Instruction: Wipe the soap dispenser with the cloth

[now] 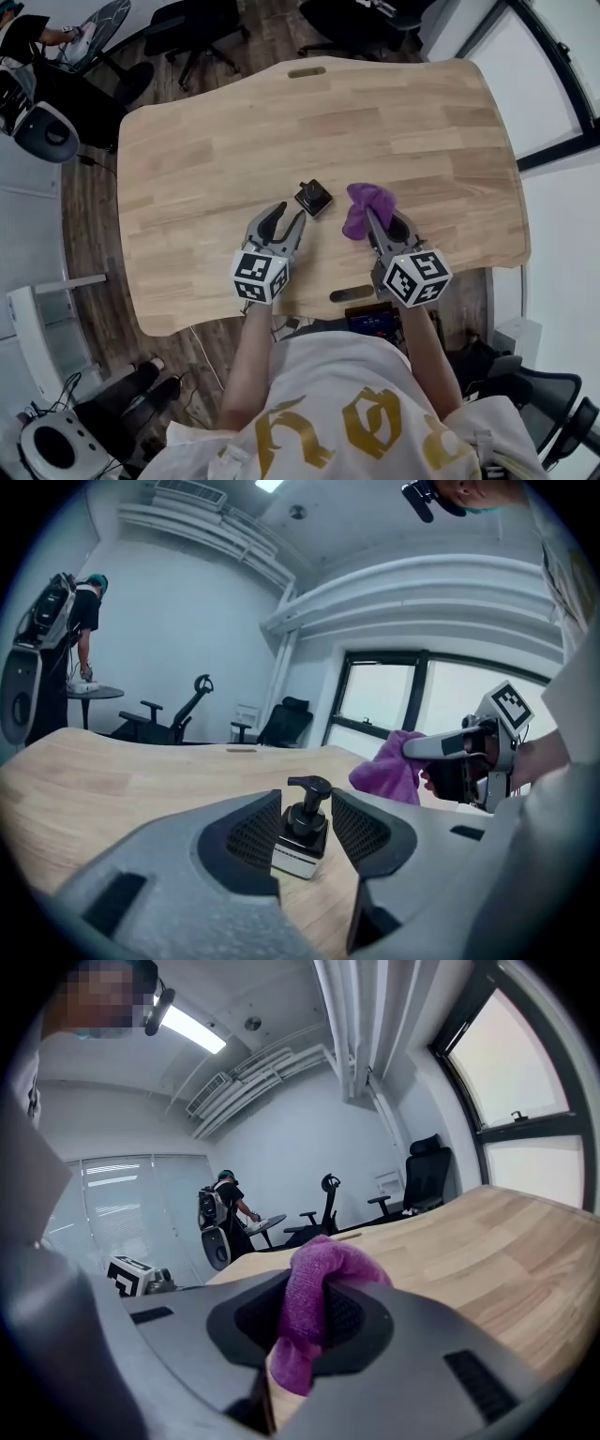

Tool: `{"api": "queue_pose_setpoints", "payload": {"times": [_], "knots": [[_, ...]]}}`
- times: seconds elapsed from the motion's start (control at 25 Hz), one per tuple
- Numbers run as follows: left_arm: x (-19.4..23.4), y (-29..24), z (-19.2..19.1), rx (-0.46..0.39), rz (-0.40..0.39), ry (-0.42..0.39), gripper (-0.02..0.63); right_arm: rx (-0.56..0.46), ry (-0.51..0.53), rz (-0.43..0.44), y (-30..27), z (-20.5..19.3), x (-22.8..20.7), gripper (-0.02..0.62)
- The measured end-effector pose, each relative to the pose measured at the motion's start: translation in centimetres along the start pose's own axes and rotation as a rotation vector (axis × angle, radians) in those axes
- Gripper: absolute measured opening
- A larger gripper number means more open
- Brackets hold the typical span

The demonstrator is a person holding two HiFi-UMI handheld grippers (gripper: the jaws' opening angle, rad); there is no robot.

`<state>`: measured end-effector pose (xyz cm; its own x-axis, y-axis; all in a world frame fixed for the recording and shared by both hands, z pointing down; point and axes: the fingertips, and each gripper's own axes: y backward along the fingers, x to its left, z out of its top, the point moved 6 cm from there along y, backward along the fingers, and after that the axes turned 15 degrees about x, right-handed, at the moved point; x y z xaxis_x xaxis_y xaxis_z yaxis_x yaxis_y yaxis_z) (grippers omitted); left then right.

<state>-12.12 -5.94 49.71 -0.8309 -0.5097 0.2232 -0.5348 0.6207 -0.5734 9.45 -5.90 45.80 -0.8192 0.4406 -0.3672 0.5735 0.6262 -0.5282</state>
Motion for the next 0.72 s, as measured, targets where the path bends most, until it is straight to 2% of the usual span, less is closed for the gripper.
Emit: {"api": "queue_pose_setpoints", "payload": {"times": [0.24,0.56,0.72], "knots": [[0.1,-3.3,-2.0,0.12,-0.064,-0.001,0.22,0.054,-0.018,0.009,-1.8,-0.7,-1.1,0.053],[0.8,-5.4,-3.5,0.206,-0.047,-0.027,0.272,0.108,-0.021,0.023,-4.0,-1.0,-2.4,0.054],[0.9,-6.2,-3.8,0.219,-0.031,-0.047,0.287,0.125,-0.026,0.023,-4.6,-1.2,-3.1,0.054]]}}
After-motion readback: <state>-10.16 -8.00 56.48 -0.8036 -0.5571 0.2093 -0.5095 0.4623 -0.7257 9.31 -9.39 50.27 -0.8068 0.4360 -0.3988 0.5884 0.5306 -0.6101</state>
